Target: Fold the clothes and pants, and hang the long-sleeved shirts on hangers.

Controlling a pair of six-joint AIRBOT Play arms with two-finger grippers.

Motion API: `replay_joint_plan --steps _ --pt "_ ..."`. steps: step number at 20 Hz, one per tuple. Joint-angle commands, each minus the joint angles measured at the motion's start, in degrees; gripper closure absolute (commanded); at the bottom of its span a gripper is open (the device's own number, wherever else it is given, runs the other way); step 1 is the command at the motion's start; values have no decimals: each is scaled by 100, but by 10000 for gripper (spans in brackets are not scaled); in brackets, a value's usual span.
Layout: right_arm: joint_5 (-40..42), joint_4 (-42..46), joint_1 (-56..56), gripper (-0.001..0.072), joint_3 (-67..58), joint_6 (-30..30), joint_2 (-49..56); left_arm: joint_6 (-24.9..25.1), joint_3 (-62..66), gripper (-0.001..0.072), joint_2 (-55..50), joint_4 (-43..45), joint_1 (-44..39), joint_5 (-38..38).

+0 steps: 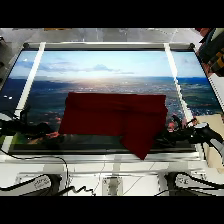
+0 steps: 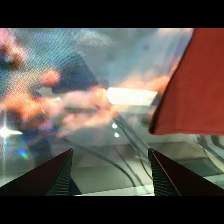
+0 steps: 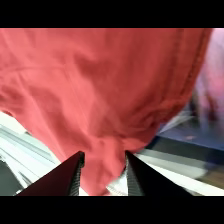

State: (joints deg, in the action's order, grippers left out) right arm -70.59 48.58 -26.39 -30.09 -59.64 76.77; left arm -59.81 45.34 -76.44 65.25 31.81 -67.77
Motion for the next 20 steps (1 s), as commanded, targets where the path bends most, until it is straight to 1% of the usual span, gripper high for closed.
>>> replay_joint_plan --steps 1,3,4,7,9,11,14,15,16,17,19,20 --pt "-599 282 -4 380 -398 -57 -13 31 -66 212 -52 -42 4 131" --pt "-911 459 -4 380 -568 -162 -59 28 -66 212 -52 -68 4 260" --pt "-944 525 -4 381 -560 -186 -140 28 -66 212 -52 -155 4 313" --pt "-706 612 -4 381 -262 -181 -476 26 -66 212 -55 -549 2 468" --pt "-341 575 -4 381 107 -243 -608 28 -68 212 -55 -721 -35 529" --pt "24 354 0 381 520 -249 -616 28 -68 212 -66 -726 -140 579" --pt "977 -474 0 380 1032 -236 -616 26 -68 212 -81 -734 -420 612" --pt "1165 -756 0 381 1086 -201 -614 26 -68 212 -81 -748 -525 614" --pt "1172 -981 0 407 1069 11 -614 26 -68 212 -81 -745 -629 634" --pt "1139 -1137 0 465 1040 216 -616 24 -68 212 -85 -748 -713 654" --pt "1102 -1279 0 636 1008 461 -632 22 -68 212 -138 -748 -852 684" --pt "1093 -1279 0 699 1010 520 -629 20 -68 212 -175 -750 -905 715"
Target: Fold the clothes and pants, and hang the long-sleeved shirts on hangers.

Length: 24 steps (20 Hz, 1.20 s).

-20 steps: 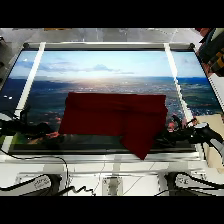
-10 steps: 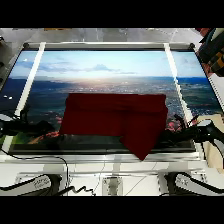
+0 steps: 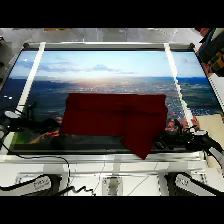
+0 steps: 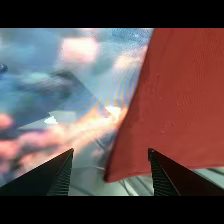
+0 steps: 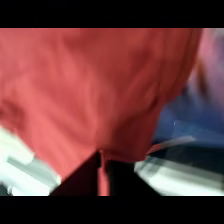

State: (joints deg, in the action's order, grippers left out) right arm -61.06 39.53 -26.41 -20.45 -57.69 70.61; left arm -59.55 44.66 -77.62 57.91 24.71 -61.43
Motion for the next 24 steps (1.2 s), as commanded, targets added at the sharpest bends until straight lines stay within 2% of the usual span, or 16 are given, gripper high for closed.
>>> replay_joint_plan --steps 1,7,9,10,12,13,14,18,20,22,24 --pt "111 -343 2 699 46 328 -13 -9 0 212 -114 -37 -251 81" --pt "11 -350 2 699 44 332 -15 -2 0 228 -605 -446 -542 -114" --pt "-114 -341 2 699 24 345 -15 2 13 417 -619 -223 -522 -422" --pt "-208 -348 2 700 -22 420 -15 4 39 465 -619 -46 -492 -570" --pt "-400 -350 2 700 -190 487 -22 131 127 512 -619 323 -448 -931" --pt "-516 -358 2 700 -306 487 -26 210 173 658 -616 361 -446 -1073" --pt "-634 -369 2 700 -431 487 -26 264 229 692 -610 302 -450 -1167" --pt "-1377 -811 4 700 -1064 472 -282 704 730 692 -398 -621 -446 -1438" --pt "-1403 -1346 17 701 -1401 337 -634 708 1276 692 -291 -1412 -448 -1475" --pt "-629 -1593 308 702 -1840 0 -905 710 1786 693 -282 -2334 -457 -1220" --pt "787 -1327 988 702 -2389 -227 -935 708 2044 693 -284 -2793 -577 -339"
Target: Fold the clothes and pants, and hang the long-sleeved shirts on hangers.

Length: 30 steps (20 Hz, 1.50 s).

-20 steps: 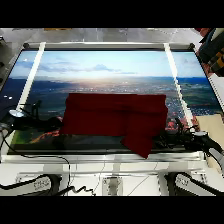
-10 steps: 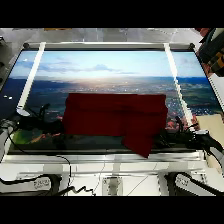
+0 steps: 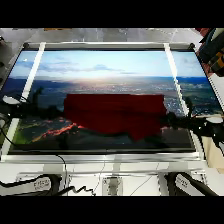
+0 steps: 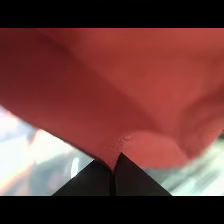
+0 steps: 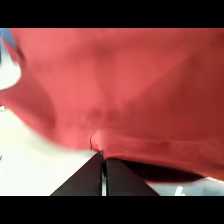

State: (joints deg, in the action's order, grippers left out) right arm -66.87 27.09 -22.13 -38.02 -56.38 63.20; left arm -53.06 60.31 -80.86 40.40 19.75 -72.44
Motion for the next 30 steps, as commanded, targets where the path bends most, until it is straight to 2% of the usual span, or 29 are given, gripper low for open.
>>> replay_joint_plan --steps 1,3,4,5,8,10,11,12,13,17,19,21,22,23,26,27,28,29,30 --pt "2339 199 990 702 -885 -533 -149 59 485 694 37 -1108 -175 1390" --pt "4120 811 1698 702 -1246 -1084 79 4 485 693 -63 -1117 -472 2767" --pt "4791 1014 1926 702 -1399 -1408 297 -72 485 693 -175 -1185 -671 3427" --pt "5128 1062 2017 702 -1539 -1644 560 -70 485 693 -315 -1281 -876 3963" --pt "5329 1060 2031 701 -1926 -1864 1576 -70 485 693 -789 -1305 -1427 4809" --pt "5329 1021 1985 679 -2135 -1864 2122 -68 485 681 -1095 -1305 -1646 4955" --pt "5263 1025 1950 439 -2208 -1862 2282 -61 485 547 -1187 -1296 -1668 4903" --pt "5233 1027 1947 128 -2243 -1862 2363 -48 485 192 -1215 -1207 -1665 4846" --pt "5134 1080 1897 99 -2249 -1858 2361 -46 487 16 -1204 -1060 -1613 4782" --pt "3880 1711 1375 103 -2472 -1858 2347 -155 492 8 -986 -343 -981 4179" --pt "3071 2041 1058 106 -2610 -1858 2350 -739 560 9 -1016 103 -570 3779" --pt "2441 2212 881 113 -2675 -1858 2374 -1012 846 9 -1252 529 -328 2962" --pt "2199 2258 857 159 -2684 -1858 2400 -1110 1071 9 -1449 553 -304 2507" --pt "2026 2288 857 173 -2684 -1858 2433 -1224 1338 9 -1690 546 -295 2105" --pt "1591 2267 953 153 -2684 -1674 2527 -1298 2070 9 -2426 546 -564 1408" --pt "1491 2238 1008 94 -2686 -1421 2527 -1294 2214 10 -2599 546 -684 1429" --pt "1401 2227 1058 92 -2686 -1300 2527 -1263 2323 25 -2728 546 -791 1453" --pt "1375 2225 1119 94 -2686 -1296 2527 -1257 2426 78 -2835 546 -896 1453" --pt "1397 2225 1193 96 -2686 -1300 2527 -1255 2470 162 -2887 549 -994 1451"
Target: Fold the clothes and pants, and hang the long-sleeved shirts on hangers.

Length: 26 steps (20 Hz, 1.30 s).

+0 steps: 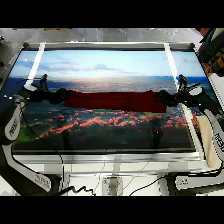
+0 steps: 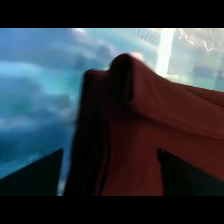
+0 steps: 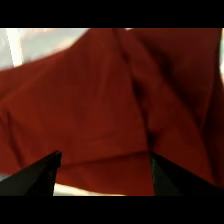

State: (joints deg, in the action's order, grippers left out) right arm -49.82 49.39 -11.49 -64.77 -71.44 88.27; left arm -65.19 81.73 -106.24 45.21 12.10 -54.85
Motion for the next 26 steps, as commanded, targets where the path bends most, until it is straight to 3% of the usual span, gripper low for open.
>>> replay_joint_plan --steps 1,2,3,4,5,7,8,12,19,24,26 --pt "-271 -9 216 98 -11 205 20 -42 332 228 -365 68 -328 -308" --pt "-125 -15 326 99 -11 208 20 -42 332 347 -358 66 -404 -330" --pt "175 -90 472 106 -11 212 11 52 354 589 -326 68 -455 -411" --pt "503 -181 645 114 -17 214 4 326 402 693 -251 68 -466 -555" --pt "748 -203 828 210 -55 212 4 595 470 693 -122 79 -461 -732" --pt "1296 -221 1287 413 -175 208 7 625 643 694 267 435 -417 -975" --pt "1572 -216 1554 713 -229 208 9 625 688 694 553 682 -420 -1154" --pt "2597 -221 2916 703 -468 -328 118 601 688 693 1657 966 -424 -1961" --pt "2159 -254 5233 703 -2225 -1768 1648 603 688 693 3027 966 -420 -2240" --pt "2103 -114 5914 702 -3080 -1919 2173 603 686 693 3248 872 -422 -2238" --pt "1591 267 5716 701 -3202 -1917 2092 603 678 693 3213 315 -431 -2234"
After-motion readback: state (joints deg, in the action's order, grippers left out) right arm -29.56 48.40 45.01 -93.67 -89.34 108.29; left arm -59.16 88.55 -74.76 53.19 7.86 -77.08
